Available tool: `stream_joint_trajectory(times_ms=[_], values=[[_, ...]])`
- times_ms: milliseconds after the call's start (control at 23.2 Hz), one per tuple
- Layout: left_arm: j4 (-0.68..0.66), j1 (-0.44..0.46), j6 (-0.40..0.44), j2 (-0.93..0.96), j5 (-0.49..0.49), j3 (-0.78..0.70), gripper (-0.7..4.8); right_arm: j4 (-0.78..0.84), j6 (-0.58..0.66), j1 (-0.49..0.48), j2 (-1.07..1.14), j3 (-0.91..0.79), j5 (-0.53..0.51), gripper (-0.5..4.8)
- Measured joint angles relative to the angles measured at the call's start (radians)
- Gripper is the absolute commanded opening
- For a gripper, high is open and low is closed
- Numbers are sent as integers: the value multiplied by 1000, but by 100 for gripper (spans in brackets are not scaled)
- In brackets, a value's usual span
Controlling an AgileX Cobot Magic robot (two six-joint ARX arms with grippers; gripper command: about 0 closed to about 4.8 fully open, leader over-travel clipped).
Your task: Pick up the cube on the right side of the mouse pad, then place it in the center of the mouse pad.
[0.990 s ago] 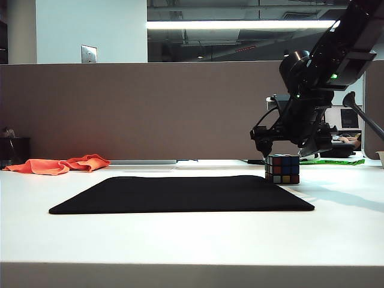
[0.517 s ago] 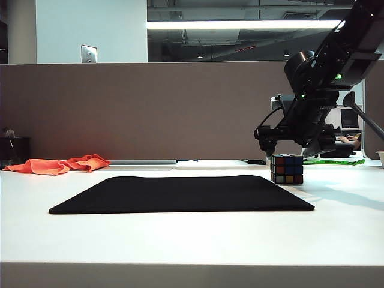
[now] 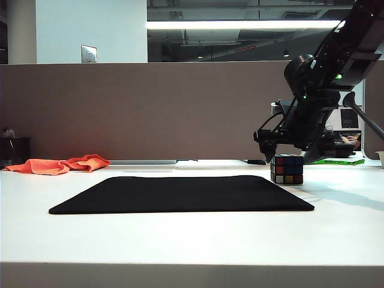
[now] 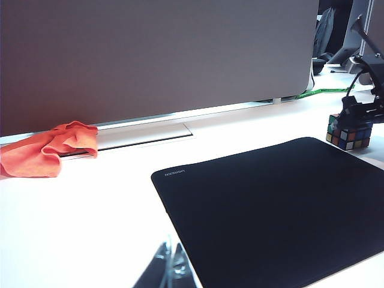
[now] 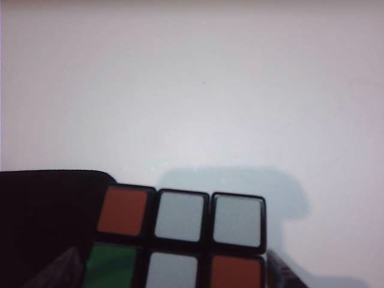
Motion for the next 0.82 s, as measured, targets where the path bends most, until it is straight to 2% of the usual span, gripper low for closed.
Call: stream_joint_trajectory(times_ms=[215, 301, 818], values=[[0, 0, 0, 0, 0, 0, -6, 0, 0, 0, 0, 0, 0, 317], [0, 0, 0, 0, 0, 0, -6, 0, 0, 0, 0, 0, 0, 304], [0, 0, 0, 0, 0, 0, -6, 7, 0, 0, 0, 0, -1, 304]])
